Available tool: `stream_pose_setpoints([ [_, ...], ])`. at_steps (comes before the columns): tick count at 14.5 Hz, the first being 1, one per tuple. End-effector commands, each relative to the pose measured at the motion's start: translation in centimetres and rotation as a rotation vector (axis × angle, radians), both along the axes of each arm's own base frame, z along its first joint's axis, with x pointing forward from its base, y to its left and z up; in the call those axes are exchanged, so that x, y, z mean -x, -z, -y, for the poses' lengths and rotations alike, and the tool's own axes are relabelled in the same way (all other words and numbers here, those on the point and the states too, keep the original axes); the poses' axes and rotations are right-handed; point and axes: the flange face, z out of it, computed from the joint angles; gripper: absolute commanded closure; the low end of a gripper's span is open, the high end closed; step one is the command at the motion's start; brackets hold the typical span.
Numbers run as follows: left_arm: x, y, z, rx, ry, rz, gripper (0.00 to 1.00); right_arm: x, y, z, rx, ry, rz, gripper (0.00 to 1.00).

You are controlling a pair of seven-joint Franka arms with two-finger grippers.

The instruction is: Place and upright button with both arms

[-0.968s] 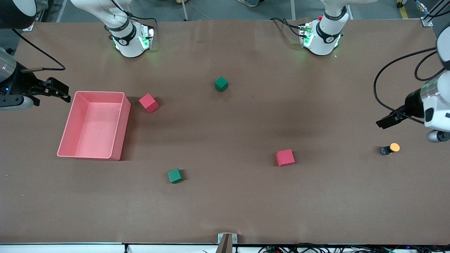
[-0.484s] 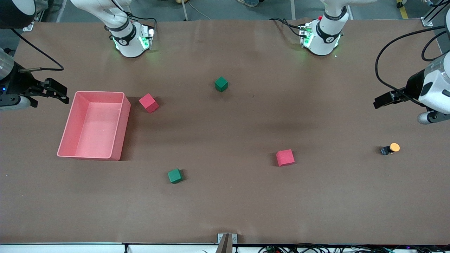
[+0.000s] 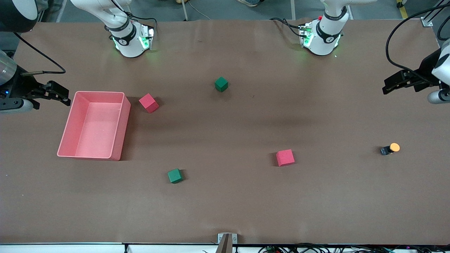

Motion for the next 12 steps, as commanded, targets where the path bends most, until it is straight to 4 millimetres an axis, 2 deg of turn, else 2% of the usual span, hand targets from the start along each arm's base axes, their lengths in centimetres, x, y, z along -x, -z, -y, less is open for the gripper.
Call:
stream_pose_setpoints([
  [1, 0.9, -0.6, -0.3, 0.019, 0.019, -0.004, 0.00, -0.2, -0.3, 0.2, -0.003, 0.002, 0.009, 0.00],
  [6, 2.6, -2.5, 0.0, 0.020, 0.013, 0.029, 0.00, -0.3, 0.0, 0.1, -0.001, -0.001, 0.001, 0.00],
  [12, 4.5, -3.4, 0.3, 0.022, 0.018, 0.041, 0.00, -0.2, 0.2, 0.2, -0.001, -0.007, -0.005, 0.00],
])
